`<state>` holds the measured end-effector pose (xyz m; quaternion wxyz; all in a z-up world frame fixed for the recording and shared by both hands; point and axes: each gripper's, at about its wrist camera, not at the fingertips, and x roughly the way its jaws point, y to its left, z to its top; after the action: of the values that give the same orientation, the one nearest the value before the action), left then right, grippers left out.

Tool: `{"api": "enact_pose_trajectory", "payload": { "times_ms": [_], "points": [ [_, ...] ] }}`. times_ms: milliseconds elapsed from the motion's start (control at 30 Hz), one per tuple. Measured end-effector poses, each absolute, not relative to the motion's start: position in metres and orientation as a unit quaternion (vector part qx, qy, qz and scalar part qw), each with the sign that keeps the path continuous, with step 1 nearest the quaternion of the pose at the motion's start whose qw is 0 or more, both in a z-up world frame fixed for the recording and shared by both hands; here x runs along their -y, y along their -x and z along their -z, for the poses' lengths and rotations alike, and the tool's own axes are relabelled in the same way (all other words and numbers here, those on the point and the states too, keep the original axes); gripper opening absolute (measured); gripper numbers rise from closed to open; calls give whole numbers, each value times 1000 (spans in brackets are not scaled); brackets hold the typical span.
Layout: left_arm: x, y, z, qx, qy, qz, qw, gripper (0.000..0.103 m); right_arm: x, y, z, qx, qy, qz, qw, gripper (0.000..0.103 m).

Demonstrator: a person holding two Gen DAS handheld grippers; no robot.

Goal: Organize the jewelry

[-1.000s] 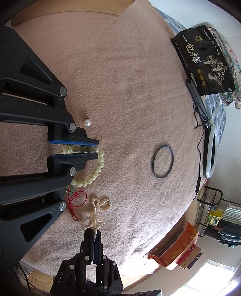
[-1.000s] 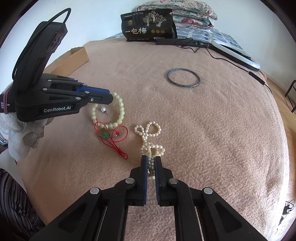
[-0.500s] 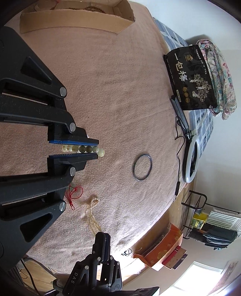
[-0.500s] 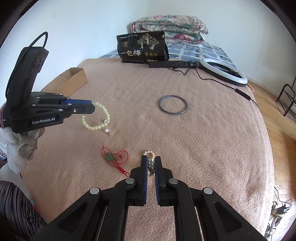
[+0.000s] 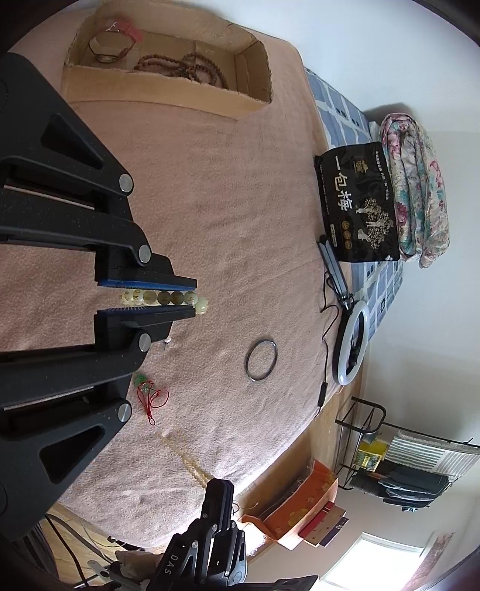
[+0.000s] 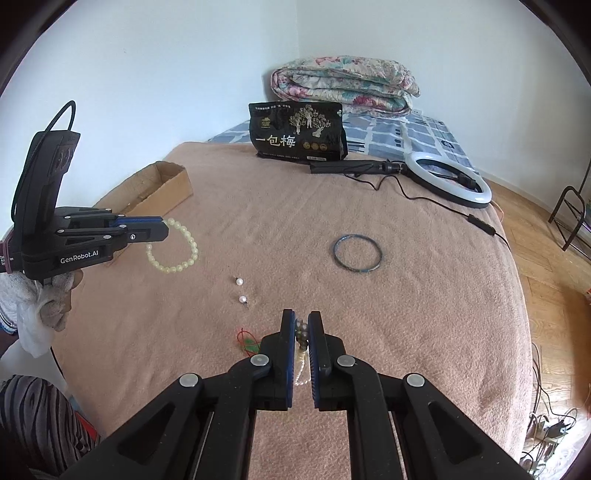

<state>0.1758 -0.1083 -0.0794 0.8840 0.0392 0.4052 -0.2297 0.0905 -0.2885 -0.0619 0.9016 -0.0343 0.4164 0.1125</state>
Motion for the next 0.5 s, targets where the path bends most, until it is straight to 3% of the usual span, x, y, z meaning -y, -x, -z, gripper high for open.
{"api": "enact_pose_trajectory", "payload": {
  "times_ms": [500],
  "points": [
    [48,-159,47,-374,-11,197,906,5,233,-101,23,-392,53,-135,908,4]
  ]
}}
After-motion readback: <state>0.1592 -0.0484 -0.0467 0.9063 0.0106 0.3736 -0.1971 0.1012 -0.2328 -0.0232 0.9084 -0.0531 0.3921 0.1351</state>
